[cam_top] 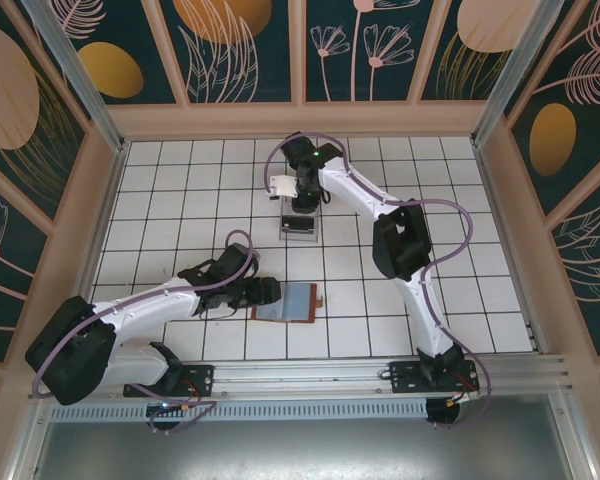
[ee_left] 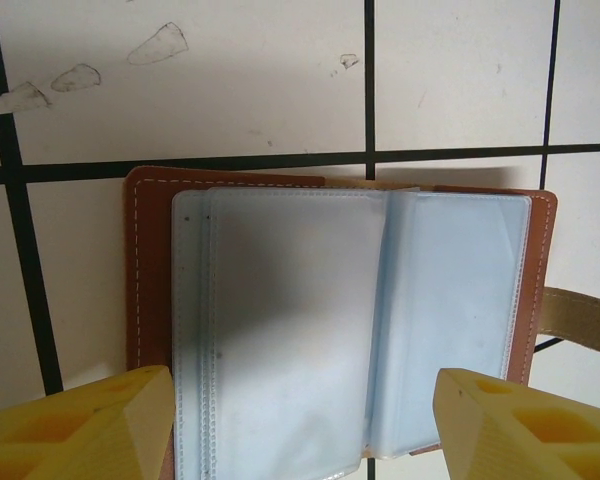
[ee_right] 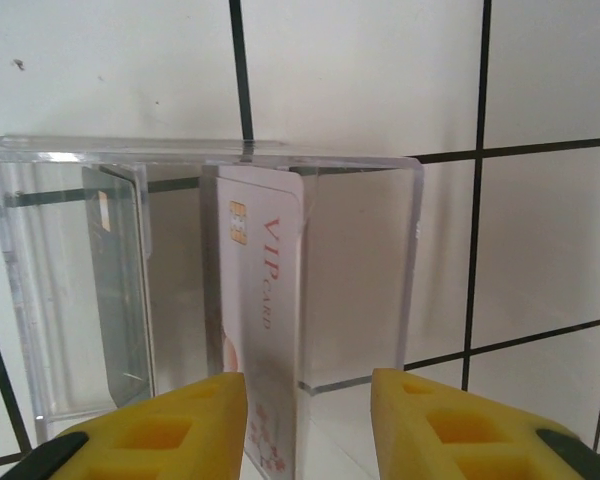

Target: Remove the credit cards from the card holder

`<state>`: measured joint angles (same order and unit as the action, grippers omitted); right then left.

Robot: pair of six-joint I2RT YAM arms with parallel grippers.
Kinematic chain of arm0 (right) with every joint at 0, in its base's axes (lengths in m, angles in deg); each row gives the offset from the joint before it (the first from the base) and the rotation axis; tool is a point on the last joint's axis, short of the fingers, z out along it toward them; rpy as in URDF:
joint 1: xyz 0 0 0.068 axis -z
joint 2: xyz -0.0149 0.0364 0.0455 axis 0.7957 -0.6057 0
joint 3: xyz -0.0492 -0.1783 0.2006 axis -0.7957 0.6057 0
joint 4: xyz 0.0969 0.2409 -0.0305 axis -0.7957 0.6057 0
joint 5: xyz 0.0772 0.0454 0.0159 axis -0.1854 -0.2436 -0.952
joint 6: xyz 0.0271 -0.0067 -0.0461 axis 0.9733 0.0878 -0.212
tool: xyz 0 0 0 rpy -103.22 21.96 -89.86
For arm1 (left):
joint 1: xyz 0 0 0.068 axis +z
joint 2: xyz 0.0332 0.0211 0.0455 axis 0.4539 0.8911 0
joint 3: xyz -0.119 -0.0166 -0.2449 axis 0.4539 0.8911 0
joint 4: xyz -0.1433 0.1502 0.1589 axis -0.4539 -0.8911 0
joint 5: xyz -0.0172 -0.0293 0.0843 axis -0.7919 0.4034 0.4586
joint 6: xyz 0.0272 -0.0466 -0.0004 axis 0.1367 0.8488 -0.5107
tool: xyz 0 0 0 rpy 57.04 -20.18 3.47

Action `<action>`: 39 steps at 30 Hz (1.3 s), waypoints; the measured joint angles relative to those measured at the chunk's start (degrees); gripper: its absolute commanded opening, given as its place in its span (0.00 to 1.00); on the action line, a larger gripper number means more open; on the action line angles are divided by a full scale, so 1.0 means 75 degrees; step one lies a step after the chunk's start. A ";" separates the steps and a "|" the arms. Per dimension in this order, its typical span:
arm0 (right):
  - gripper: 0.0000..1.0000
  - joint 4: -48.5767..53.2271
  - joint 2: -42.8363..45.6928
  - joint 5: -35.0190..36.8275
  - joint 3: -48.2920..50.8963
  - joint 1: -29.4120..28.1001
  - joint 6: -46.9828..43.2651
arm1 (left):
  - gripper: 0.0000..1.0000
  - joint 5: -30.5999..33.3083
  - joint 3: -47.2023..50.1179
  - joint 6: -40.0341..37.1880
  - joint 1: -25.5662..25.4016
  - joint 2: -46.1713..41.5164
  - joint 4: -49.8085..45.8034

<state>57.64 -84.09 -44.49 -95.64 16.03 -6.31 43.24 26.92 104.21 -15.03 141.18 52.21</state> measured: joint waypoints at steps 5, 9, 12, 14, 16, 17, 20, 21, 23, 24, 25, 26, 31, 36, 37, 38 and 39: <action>0.38 -0.0117 0.0000 0.0163 -0.0050 0.0000 0.0000 | 0.70 0.0020 0.0000 0.0003 0.0000 0.0000 0.0000; 0.37 -0.0268 0.0000 0.0326 -0.0052 0.0000 0.0000 | 0.70 0.0020 0.0000 0.0003 0.0000 0.0000 0.0000; 0.37 -0.0376 0.0000 0.0440 -0.0055 0.0000 -0.0003 | 0.70 0.0020 0.0000 0.0003 0.0000 0.0000 0.0000; 0.37 -0.0458 0.0000 0.0493 -0.0055 0.0000 0.0000 | 0.70 0.0020 0.0000 0.0003 0.0000 0.0000 0.0000; 0.37 -0.0536 0.0000 0.0577 -0.0055 0.0000 0.0000 | 0.70 0.0020 0.0000 0.0003 0.0000 0.0000 0.0000; 0.37 -0.0583 0.0000 0.0609 -0.0055 0.0000 -0.0003 | 0.70 0.0020 0.0000 0.0003 0.0000 0.0000 0.0000; 0.37 -0.0720 0.0000 0.0734 -0.0052 0.0000 0.0000 | 0.70 0.0020 0.0000 0.0003 0.0000 0.0000 0.0000; 0.37 -0.0796 0.0000 0.0807 -0.0052 0.0000 -0.0003 | 0.70 0.0020 0.0000 0.0000 0.0000 0.0000 0.0000; 0.37 -0.0941 0.0000 0.0921 -0.0052 0.0000 -0.0003 | 0.70 0.0020 0.0000 0.0003 0.0000 0.0000 0.0000; 0.37 -0.1026 0.0000 0.0985 -0.0052 0.0000 -0.0003 | 0.70 0.0020 0.0000 0.0003 0.0000 0.0000 0.0000; 0.37 -0.1105 0.0000 0.1023 -0.0050 0.0000 -0.0009 | 0.70 0.0020 0.0000 0.0000 0.0000 0.0000 0.0000; 0.37 -0.1201 0.0000 0.1064 -0.0050 0.0000 -0.0009 | 0.70 0.0020 0.0000 0.0003 0.0000 0.0000 0.0000; 0.37 -0.1440 0.0000 0.1183 -0.0041 0.0006 -0.0032 | 0.70 0.0020 0.0000 0.0003 0.0000 0.0000 0.0000; 0.37 -0.1542 0.0000 0.1174 0.0085 0.0029 -0.0032 | 0.70 0.0020 0.0000 0.0003 0.0000 0.0000 0.0000; 0.37 -0.1562 0.0000 0.1174 0.0143 0.0035 -0.0032 | 0.70 0.0020 0.0000 0.0000 0.0000 0.0000 0.0000; 0.37 -0.1571 0.0000 0.1172 0.0201 0.0035 -0.0029 | 0.70 0.0020 0.0000 0.0000 0.0000 0.0000 0.0000; 0.37 -0.1594 0.0000 0.1172 0.0259 0.0035 -0.0029 | 0.70 0.0020 0.0000 0.0000 0.0000 0.0000 0.0000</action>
<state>45.69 -84.09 -35.70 -93.70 16.30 -6.52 43.40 26.92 104.21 -15.03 141.18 52.21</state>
